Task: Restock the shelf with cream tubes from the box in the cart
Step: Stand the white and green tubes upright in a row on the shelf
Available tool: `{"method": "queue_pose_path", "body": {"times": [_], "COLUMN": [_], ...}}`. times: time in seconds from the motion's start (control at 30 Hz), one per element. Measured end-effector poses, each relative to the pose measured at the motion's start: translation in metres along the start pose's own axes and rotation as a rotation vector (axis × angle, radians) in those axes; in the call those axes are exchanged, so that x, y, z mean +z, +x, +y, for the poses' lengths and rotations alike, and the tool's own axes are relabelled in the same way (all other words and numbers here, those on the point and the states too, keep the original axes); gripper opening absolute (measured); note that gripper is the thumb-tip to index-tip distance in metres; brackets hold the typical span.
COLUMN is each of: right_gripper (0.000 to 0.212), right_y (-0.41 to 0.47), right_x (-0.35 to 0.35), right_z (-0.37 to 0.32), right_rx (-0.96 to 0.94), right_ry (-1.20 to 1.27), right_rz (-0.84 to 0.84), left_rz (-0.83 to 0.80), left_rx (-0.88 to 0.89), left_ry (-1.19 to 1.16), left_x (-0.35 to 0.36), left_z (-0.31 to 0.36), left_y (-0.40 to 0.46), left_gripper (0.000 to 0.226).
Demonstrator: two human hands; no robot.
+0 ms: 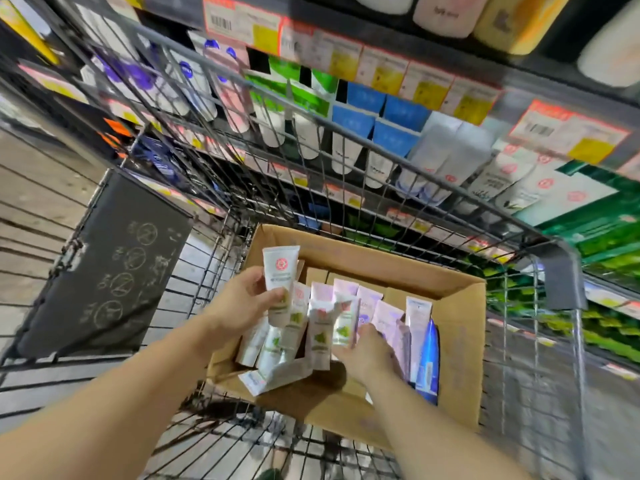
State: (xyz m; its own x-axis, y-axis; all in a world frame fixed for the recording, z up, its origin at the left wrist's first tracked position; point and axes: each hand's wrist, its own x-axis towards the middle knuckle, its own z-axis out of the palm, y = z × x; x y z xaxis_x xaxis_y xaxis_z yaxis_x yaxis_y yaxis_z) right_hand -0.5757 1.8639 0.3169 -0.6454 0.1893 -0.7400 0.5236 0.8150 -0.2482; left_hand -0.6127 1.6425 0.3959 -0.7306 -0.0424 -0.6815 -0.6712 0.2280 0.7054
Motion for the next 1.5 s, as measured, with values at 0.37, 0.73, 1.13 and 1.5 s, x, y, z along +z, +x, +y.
{"method": "queue_pose_path", "body": {"times": [0.37, 0.73, 1.13, 1.5], "right_gripper": [0.038, 0.038, 0.037, 0.032], "right_y": [-0.044, -0.209, -0.351, -0.377], "right_x": [-0.049, -0.330, -0.572, -0.729], "right_z": [-0.008, 0.038, 0.393, 0.586], "right_rx": [-0.010, -0.329, -0.323, -0.320], "right_ry": [0.248, 0.597, 0.640, 0.728], "right_rz": [-0.074, 0.499, 0.956, 1.126], "left_rz": [-0.040, -0.362, -0.624, -0.612], "left_rx": [0.057, 0.528, 0.886, 1.094], "left_ry": [0.066, 0.178, 0.145, 0.144], "left_x": [0.003, 0.132, 0.523, 0.729], "left_z": [0.046, 0.300, 0.433, 0.526], "left_y": [-0.041, -0.171, -0.357, -0.420], "left_gripper": [0.026, 0.022, 0.014, 0.029]}}
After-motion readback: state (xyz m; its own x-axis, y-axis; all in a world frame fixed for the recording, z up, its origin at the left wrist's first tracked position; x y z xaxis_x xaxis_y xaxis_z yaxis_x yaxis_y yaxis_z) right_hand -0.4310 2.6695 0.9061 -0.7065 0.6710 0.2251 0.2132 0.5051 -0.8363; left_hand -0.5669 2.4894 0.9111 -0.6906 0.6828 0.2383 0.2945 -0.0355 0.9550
